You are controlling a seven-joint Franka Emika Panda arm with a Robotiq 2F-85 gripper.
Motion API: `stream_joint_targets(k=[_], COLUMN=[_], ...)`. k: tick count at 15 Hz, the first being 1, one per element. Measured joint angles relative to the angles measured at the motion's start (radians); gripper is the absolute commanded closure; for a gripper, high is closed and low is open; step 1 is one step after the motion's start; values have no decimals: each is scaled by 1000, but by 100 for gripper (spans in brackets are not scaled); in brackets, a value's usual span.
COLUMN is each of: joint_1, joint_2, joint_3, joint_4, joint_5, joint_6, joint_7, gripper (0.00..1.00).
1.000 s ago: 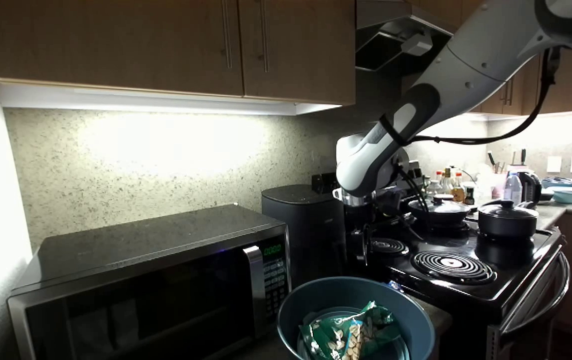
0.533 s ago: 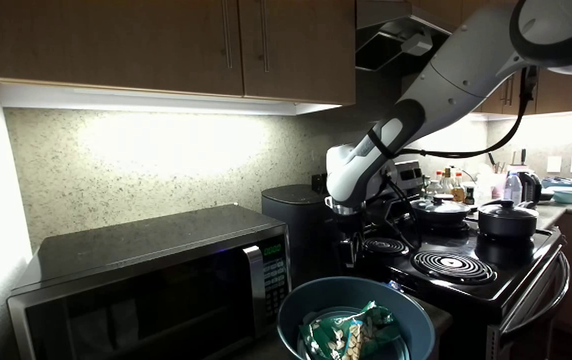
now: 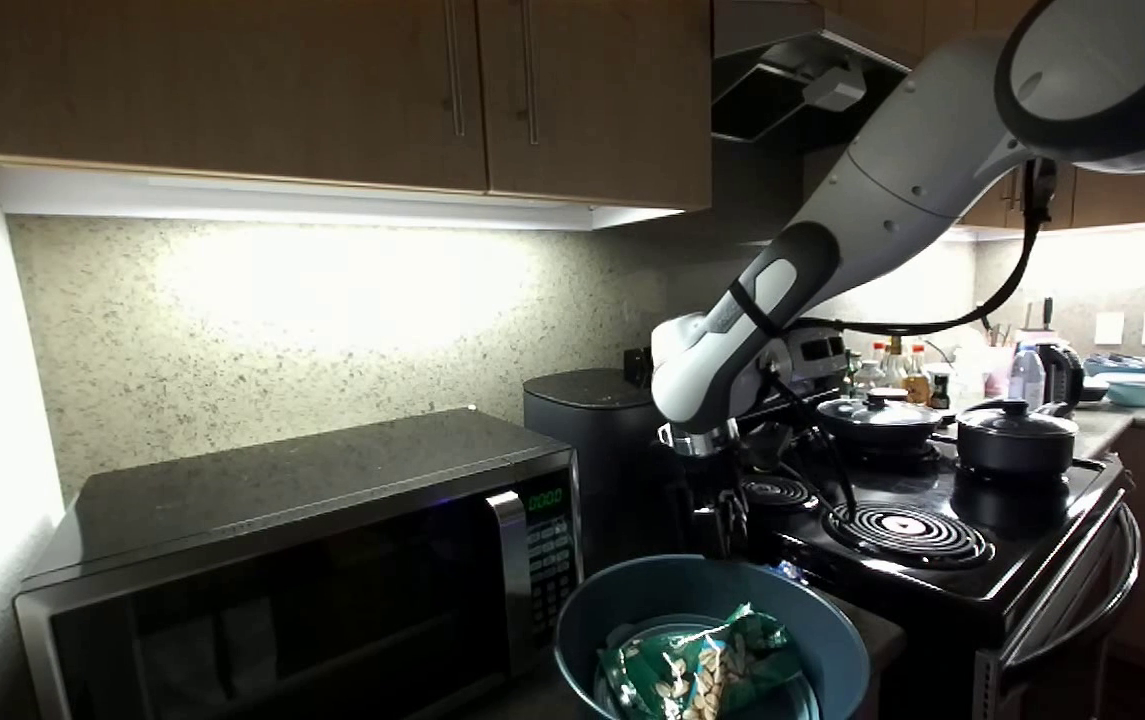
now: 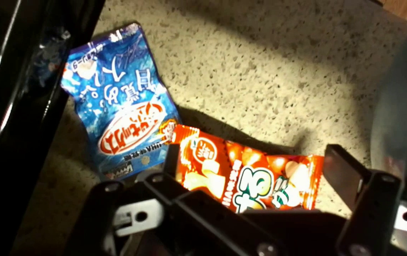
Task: Put the packets in the bowl
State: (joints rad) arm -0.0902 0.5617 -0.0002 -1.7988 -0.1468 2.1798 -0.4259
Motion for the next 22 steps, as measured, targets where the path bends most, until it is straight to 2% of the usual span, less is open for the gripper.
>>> stream_joint_targets(k=[5, 14, 18, 22], joint_1=[-12, -48, -45, -45], joint_2=[29, 27, -17, -77], joint_3=[17, 23, -10, -21], joint_4=[54, 87, 53, -27], joint_5=[7, 89, 79, 79], joint_6=[-67, -64, -110, -146], joint_7=[-8, -1, 63, 67], gripper=[0, 0, 0, 0])
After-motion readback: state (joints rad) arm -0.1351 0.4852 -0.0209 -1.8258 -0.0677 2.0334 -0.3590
